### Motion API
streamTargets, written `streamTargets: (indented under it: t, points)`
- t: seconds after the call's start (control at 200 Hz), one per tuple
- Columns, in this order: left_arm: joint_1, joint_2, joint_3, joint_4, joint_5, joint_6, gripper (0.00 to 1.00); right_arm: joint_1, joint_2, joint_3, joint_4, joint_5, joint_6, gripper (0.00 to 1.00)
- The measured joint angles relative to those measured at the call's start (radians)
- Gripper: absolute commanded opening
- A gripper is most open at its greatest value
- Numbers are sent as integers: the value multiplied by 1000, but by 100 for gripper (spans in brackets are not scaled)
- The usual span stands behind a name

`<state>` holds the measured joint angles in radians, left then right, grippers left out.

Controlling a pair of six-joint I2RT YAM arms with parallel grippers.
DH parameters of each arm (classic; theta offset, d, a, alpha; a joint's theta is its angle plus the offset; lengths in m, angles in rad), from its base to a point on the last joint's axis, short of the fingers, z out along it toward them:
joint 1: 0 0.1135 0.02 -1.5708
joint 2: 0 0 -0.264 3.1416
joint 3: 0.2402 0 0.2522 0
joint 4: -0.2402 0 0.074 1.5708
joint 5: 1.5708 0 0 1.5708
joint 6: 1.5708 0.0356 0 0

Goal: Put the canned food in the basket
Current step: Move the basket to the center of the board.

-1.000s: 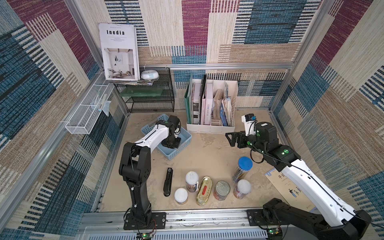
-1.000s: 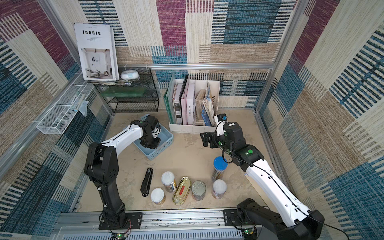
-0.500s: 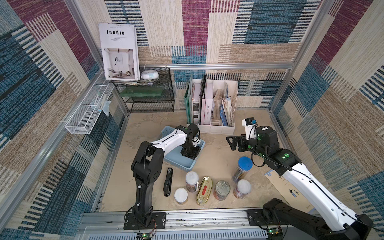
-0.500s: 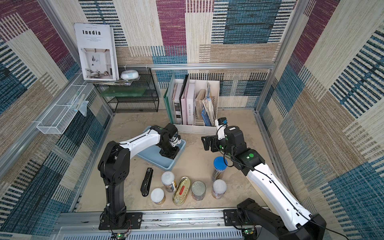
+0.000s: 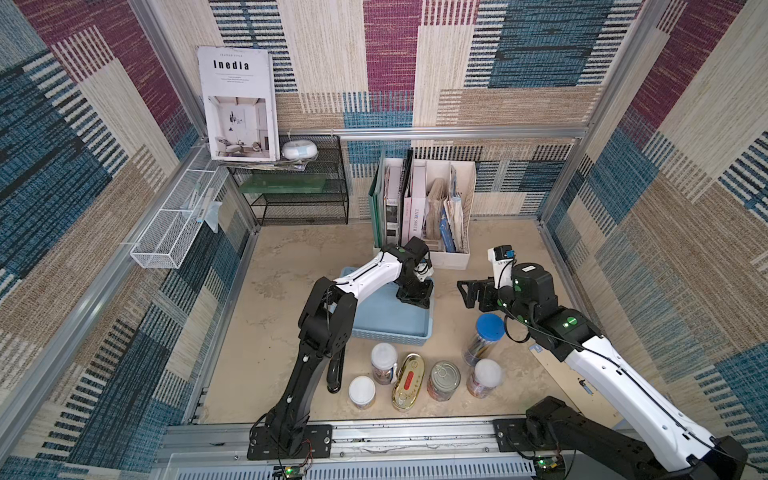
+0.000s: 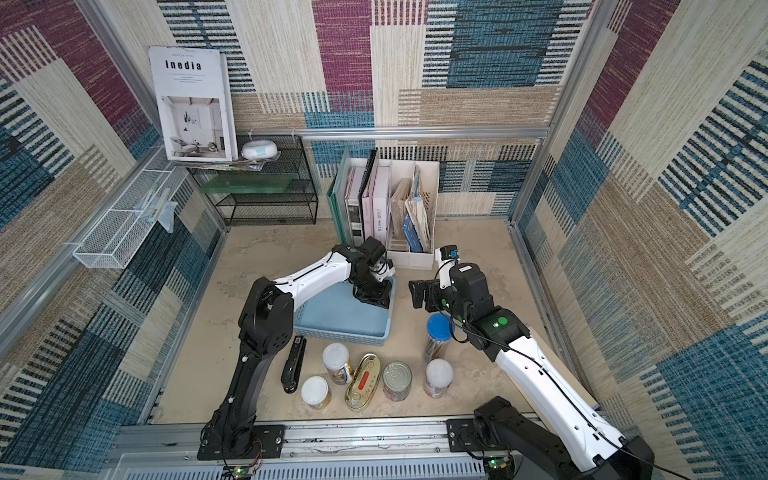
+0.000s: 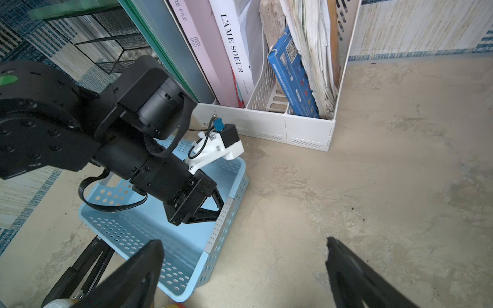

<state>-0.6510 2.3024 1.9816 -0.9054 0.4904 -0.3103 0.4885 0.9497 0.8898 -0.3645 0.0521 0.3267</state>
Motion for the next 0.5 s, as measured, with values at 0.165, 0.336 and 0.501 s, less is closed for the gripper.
streamTargets:
  t: [0.165, 0.336, 0.501]
  points:
    - [-1, 96, 157, -2, 15, -24, 12, 0, 0, -10, 5, 15, 1, 99]
    - [-6, 125, 226, 0, 46, -43, 31, 0, -3, -18, 20, 27, 2, 99]
    - [-10, 1, 92, -1, 48, -22, 58, -2, -40, -15, 11, 54, -12, 99]
